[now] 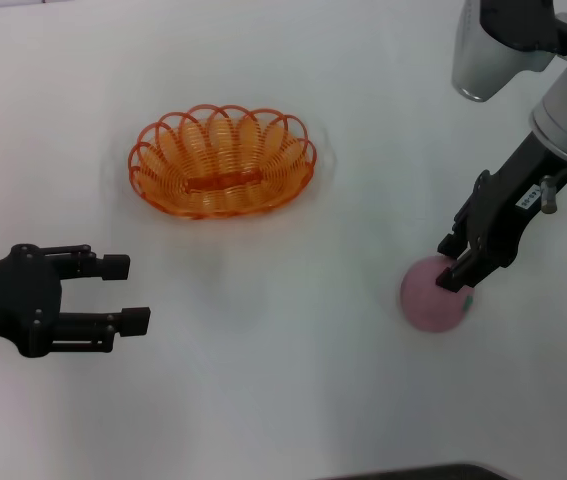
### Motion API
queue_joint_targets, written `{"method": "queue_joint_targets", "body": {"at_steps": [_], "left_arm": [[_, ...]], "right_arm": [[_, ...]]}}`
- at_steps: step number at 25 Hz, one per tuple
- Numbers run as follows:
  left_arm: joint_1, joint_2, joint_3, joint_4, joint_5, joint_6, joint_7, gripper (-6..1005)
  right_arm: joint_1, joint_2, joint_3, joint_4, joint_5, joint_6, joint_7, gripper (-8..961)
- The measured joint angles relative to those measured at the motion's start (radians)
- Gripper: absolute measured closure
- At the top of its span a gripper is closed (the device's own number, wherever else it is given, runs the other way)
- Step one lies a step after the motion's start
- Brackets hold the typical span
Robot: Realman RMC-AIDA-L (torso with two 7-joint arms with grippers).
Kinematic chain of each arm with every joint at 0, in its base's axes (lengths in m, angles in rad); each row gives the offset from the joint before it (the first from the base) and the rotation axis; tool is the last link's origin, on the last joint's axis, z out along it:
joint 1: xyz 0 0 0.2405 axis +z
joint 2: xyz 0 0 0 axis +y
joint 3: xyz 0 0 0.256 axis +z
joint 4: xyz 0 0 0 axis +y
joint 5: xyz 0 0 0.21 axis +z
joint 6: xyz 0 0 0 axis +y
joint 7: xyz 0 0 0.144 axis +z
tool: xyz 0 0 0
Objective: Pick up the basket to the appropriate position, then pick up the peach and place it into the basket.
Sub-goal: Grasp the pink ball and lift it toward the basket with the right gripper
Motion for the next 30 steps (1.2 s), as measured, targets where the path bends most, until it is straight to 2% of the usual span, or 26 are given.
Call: {"method": "queue_joint_targets", "body": {"at_steps": [9, 15, 20, 30], "left_arm": [[0.002, -0.001, 0.0, -0.004, 0.003, -0.001, 0.0, 213], [0.0, -0.001, 0.0, -0.018, 0.003, -0.001, 0.0, 213], [-0.001, 0.0, 0.0, -0.018, 0.003, -0.001, 0.001, 213], [-0.002, 0.004, 0.002, -0.021, 0.008, 0.003, 0.0, 213]], "right_arm": [[0.003, 0.003, -0.023, 0.013, -0.001, 0.007, 0.004, 574], [0.003, 0.004, -0.03, 0.014, 0.003, 0.008, 0.004, 786], [-0.001, 0.004, -0.034, 0.014, 0.004, 0.01, 0.004, 917], [0.011, -0.001, 0.01, -0.065, 0.007, -0.043, 0.0, 916]]}}
